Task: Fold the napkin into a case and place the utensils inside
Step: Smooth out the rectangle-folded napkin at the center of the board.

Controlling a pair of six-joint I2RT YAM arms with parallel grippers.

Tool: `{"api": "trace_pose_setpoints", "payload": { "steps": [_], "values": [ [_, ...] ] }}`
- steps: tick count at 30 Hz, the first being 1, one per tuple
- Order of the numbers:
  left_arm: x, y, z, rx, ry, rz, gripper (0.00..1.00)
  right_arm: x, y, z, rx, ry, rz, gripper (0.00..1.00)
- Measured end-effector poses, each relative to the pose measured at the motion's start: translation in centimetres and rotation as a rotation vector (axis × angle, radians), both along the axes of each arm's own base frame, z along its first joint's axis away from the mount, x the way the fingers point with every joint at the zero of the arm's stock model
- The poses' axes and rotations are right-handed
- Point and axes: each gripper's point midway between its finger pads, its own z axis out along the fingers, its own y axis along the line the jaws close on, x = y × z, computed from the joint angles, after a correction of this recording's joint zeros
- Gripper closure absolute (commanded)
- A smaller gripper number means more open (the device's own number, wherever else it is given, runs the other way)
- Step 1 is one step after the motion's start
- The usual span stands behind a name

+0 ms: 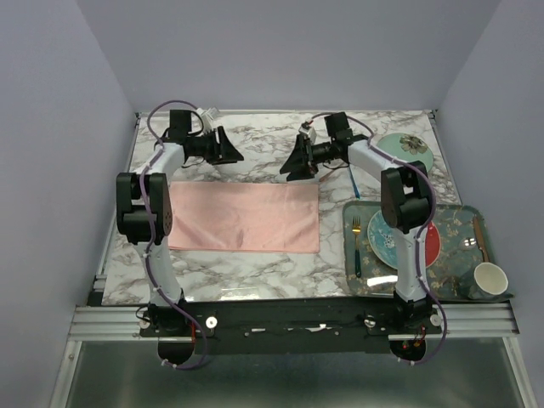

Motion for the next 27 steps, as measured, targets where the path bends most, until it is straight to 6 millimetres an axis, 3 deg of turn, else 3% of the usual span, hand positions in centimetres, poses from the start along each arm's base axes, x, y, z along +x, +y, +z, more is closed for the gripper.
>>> {"api": "trace_pose_setpoints", "payload": {
  "steps": [1, 2, 3, 5, 7, 10, 15, 18, 27],
  "values": [
    [0.0, -1.0, 0.2, -0.014, -0.002, -0.016, 0.59, 0.1, -0.1, 0.1, -0.013, -0.019, -0.004, 0.44],
    [0.2, -1.9, 0.2, -0.033, -0.002, -0.030, 0.62, 0.4, -0.2, 0.0, -0.031, -0.033, -0.012, 0.56],
    [0.3, -2.8, 0.1, -0.053, 0.003, -0.041, 0.65, 0.4, -0.4, -0.3, -0.052, -0.033, -0.019, 0.60],
    [0.4, -4.5, -0.7, -0.093, 0.033, -0.061, 0.65, 0.5, -0.7, -1.1, -0.101, -0.018, -0.035, 0.69],
    [0.6, -6.0, -1.7, -0.142, 0.070, -0.078, 0.58, 0.7, -1.1, -1.9, -0.148, -0.015, -0.049, 0.69],
    [0.5, -7.9, -3.1, -0.204, 0.134, -0.096, 0.39, 0.8, -2.1, -3.6, -0.238, -0.015, -0.073, 0.68],
    [-0.1, -9.3, -4.2, -0.327, 0.203, -0.099, 0.13, 1.3, -3.9, -5.9, -0.399, -0.053, -0.095, 0.67],
    [-0.2, -9.5, -4.4, -0.391, 0.237, -0.091, 0.03, 1.9, -4.8, -6.7, -0.470, -0.096, -0.095, 0.66],
    [-0.4, -9.7, -5.5, -0.504, 0.302, -0.066, 0.01, 1.9, -7.3, -9.6, -0.636, -0.142, -0.051, 0.67]
  ]
}}
